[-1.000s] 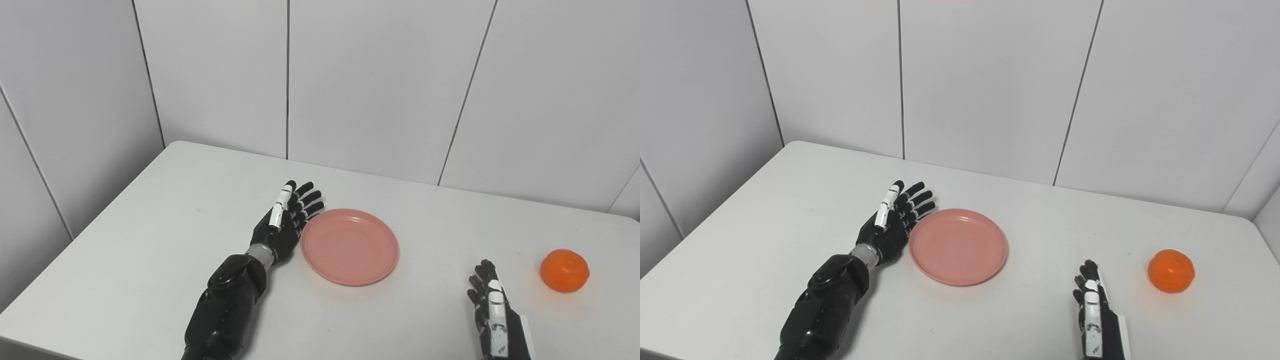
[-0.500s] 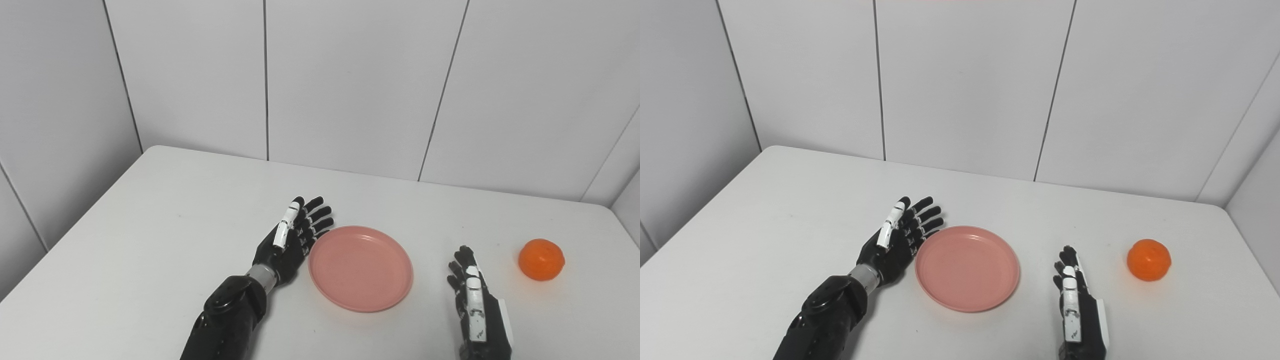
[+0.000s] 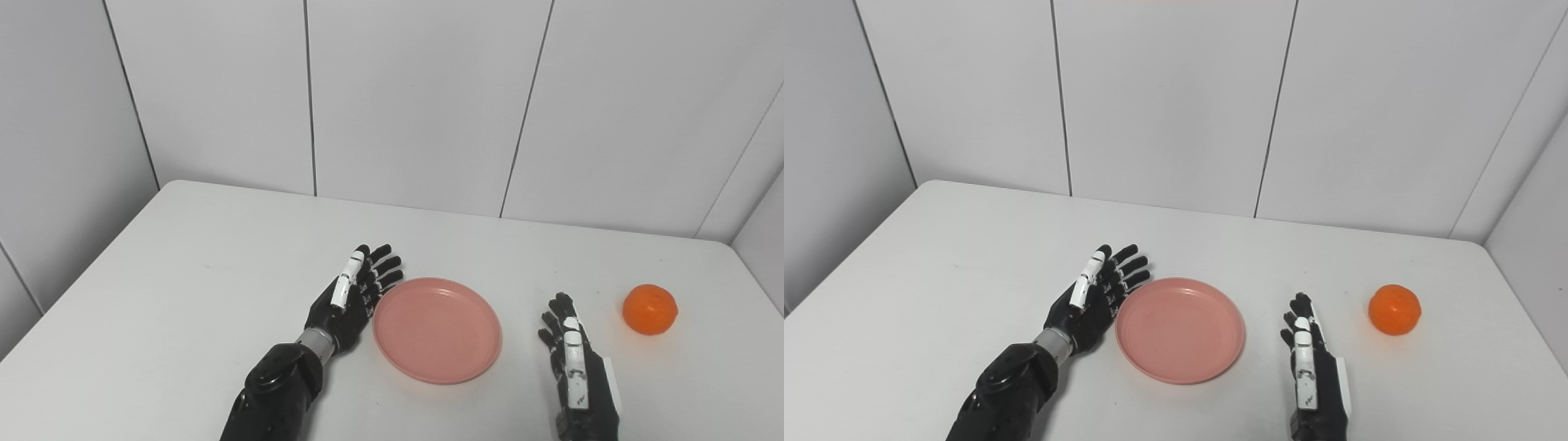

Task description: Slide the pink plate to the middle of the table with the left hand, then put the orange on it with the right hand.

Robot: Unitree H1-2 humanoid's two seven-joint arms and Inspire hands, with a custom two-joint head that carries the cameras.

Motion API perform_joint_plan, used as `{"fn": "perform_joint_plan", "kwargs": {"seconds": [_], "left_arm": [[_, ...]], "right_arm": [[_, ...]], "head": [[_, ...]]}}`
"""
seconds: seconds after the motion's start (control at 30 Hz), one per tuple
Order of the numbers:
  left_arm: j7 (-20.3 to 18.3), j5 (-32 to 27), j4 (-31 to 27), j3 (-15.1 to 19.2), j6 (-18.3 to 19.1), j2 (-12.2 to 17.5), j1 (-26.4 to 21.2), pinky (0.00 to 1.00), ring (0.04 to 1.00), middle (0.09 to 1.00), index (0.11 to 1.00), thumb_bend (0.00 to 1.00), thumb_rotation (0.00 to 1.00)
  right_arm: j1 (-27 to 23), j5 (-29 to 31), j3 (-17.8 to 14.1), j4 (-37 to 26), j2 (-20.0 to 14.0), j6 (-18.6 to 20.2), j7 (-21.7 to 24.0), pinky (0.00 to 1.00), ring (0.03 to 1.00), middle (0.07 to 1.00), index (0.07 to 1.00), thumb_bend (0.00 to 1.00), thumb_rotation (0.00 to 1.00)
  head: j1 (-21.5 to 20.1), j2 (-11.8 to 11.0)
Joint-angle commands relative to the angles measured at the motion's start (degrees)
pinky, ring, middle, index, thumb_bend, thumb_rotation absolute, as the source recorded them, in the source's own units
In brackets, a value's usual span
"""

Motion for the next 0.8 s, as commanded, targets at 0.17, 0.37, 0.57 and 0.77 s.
{"fn": "perform_joint_plan", "kwargs": {"seconds": [0.17,0.37,0.57,0.77], "left_arm": [[1.0,2.1,-1.2,-0.3,-0.8,0.2,-0.7,0.93,0.914,0.909,0.901,0.38,1.00],[0.4,4.1,-0.7,-0.6,-2.5,0.5,0.0,0.93,0.905,0.898,0.892,0.38,1.00],[0.0,3.9,-0.6,0.1,-2.5,0.8,0.6,0.92,0.902,0.902,0.898,0.37,1.00],[-0.1,3.6,-0.4,1.1,-2.2,1.7,1.2,0.92,0.897,0.899,0.893,0.35,1.00]], "right_arm": [[-2.9,-1.2,-0.4,-4.6,0.3,2.7,-0.8,0.93,0.935,0.944,0.940,0.31,1.00],[-4.3,-3.6,-0.5,-6.4,-1.5,3.4,-1.0,0.89,0.914,0.918,0.916,0.32,1.00],[-5.9,-4.3,-1.2,-8.7,-0.8,5.4,-2.1,0.86,0.863,0.892,0.901,0.34,1.00],[-8.6,-11.6,-0.6,-10.2,-1.3,5.1,-4.3,0.81,0.828,0.862,0.873,0.35,1.00]], "head": [[-3.2,0.1],[-6.4,-0.3],[-9.0,-0.5],[-15.1,-1.8]]}}
